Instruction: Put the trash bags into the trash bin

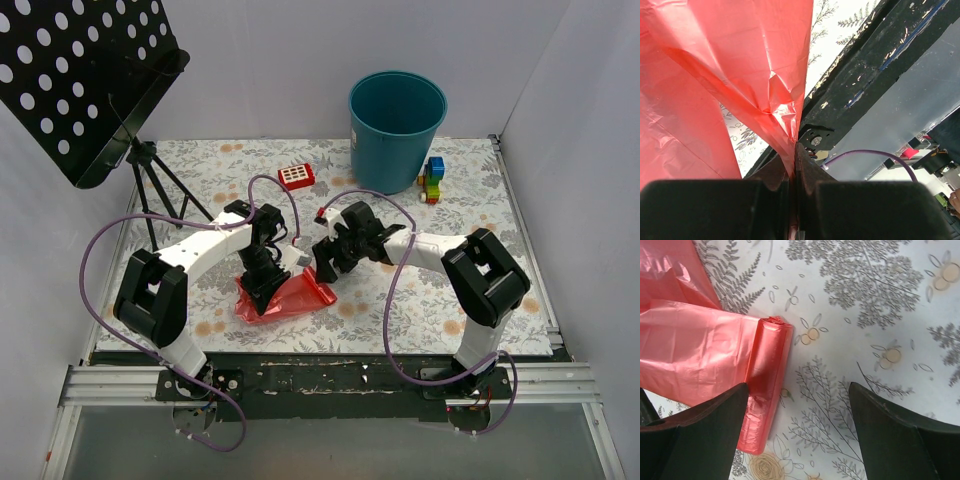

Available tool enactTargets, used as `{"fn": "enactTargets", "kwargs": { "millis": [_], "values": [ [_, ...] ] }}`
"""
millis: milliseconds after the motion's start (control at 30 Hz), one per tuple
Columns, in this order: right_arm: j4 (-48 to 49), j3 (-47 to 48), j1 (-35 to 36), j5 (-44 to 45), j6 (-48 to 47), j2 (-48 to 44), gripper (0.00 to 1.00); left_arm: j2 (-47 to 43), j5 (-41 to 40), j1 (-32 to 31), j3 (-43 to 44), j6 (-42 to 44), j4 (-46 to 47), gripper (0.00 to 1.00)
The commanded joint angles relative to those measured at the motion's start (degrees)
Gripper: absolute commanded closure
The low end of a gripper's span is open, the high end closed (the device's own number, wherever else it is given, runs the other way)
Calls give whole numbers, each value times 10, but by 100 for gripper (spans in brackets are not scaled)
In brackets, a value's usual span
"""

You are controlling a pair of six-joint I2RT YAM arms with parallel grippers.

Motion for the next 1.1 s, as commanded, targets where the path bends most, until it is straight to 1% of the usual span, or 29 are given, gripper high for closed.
{"fn": "enactTargets", "kwargs": {
  "millis": [0, 133, 267, 333, 367, 500, 567, 633, 700, 800, 900, 1067],
  "values": [
    [-4, 32, 22, 10, -25, 26, 11, -32, -9, 2, -6, 4, -9, 100],
    [-18, 37, 26, 83, -26, 32, 10, -35, -11, 2, -13, 5, -8, 100],
    [-18, 28, 19, 105, -36, 15, 10, -36, -9, 2, -12, 5, -7, 100],
    [-21, 20, 14, 127, -36, 9, 8, -35, -11, 2, -12, 5, -6, 100],
    [-24, 16, 10, 135, -52, 7, 7, -35, -11, 2, -12, 6, -6, 100],
    [-28, 6, -26, 154, -58, -3, 5, -34, -11, 2, -11, 7, -4, 100],
    [-26, 10, -36, 141, -73, -11, 7, -33, -10, 2, -10, 6, -3, 100],
    [-22, 20, -33, 93, -97, -23, 8, -33, -10, 2, -9, 6, -2, 100],
    [-10, 29, -21, 47, -98, -37, 8, -33, -10, 2, -9, 6, -1, 100],
    [-4, 34, 17, -2, -106, -49, 6, -32, -9, 2, -10, 6, 1, 100],
    [-3, 25, 59, -4, -113, -49, 5, -28, -10, 2, -7, 6, 0, 100],
    [6, 10, 84, 8, -98, -31, 4, -33, -14, 2, -3, 4, -4, 100]
  ]
}}
